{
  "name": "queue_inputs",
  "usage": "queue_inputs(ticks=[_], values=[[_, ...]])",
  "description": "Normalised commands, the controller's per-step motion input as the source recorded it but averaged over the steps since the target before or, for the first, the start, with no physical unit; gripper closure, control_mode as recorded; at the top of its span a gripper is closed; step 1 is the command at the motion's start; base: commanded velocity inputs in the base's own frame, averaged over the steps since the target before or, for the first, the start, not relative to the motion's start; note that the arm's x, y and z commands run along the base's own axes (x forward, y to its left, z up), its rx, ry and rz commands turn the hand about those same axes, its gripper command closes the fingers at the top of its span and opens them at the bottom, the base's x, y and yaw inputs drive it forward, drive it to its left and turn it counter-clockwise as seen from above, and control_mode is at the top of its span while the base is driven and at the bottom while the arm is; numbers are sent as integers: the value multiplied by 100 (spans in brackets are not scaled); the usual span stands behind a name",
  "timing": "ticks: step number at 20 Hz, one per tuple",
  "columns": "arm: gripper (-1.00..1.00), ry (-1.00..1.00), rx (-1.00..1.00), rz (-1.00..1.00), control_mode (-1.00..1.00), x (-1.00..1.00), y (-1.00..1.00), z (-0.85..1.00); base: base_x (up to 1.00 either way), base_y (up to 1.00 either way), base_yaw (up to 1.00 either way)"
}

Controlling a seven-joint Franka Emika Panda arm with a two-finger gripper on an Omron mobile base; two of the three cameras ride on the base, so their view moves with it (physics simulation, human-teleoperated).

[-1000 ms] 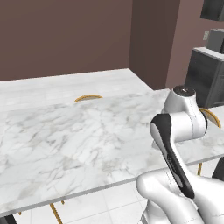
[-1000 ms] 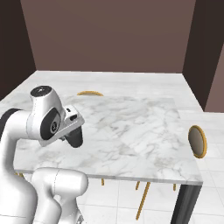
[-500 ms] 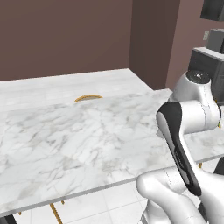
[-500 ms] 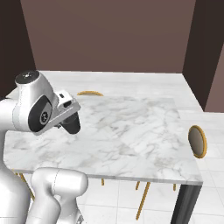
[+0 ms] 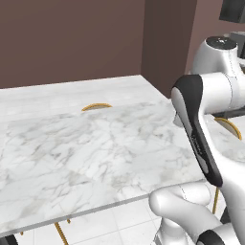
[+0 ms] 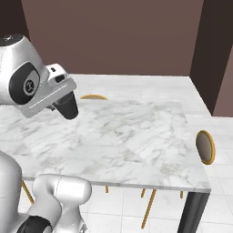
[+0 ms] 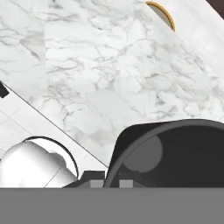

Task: Pick the pot and glass cup and place them in the sink. Then turn on the water.

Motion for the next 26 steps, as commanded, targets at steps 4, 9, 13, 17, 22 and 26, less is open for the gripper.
queue_inputs(ticks=[4, 9, 13, 17, 22, 26], values=[[100, 12, -2, 0, -100, -61, 22, 38, 0, 0, 0], [100, 5, 0, 0, -100, -74, 11, 1, 0, 0, 0], [100, 7, 0, 0, -100, -50, 10, 6, 0, 0, 0], [100, 0, 0, 0, -100, -19, 0, 0, 0, 0, 0], [100, -2, 0, 0, -100, 0, 0, 0, 0, 0, 0], [100, -3, 0, 0, -100, 0, 0, 0, 0, 0, 0]])
